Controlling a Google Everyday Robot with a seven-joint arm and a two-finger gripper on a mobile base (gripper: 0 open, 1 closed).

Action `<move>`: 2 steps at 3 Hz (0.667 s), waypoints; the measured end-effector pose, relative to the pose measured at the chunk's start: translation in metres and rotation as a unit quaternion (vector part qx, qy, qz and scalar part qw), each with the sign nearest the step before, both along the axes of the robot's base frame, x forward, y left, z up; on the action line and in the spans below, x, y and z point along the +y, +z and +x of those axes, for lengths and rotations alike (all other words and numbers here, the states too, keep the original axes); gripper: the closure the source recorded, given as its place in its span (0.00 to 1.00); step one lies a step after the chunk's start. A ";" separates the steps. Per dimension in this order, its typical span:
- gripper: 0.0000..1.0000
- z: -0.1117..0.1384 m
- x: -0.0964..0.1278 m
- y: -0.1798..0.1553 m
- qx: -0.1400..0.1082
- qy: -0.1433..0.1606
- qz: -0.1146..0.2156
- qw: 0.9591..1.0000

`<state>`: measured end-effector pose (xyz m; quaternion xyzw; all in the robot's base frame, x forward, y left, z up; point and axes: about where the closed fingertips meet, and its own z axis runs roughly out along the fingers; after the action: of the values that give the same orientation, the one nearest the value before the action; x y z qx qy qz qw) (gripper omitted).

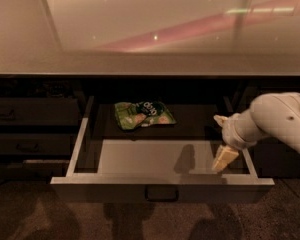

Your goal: Open top drawer

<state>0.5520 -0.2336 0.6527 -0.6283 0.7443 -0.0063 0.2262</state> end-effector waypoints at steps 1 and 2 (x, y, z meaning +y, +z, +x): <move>0.00 -0.044 0.011 0.002 -0.009 0.041 0.072 0.997; 0.00 -0.065 0.010 -0.001 -0.010 0.055 0.101 0.993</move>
Offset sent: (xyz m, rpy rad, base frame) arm -0.1838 -0.0495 -0.0255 0.4615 -0.0346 0.1622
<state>0.4872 -0.2236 0.6513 -0.6423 0.7030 0.0755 0.2959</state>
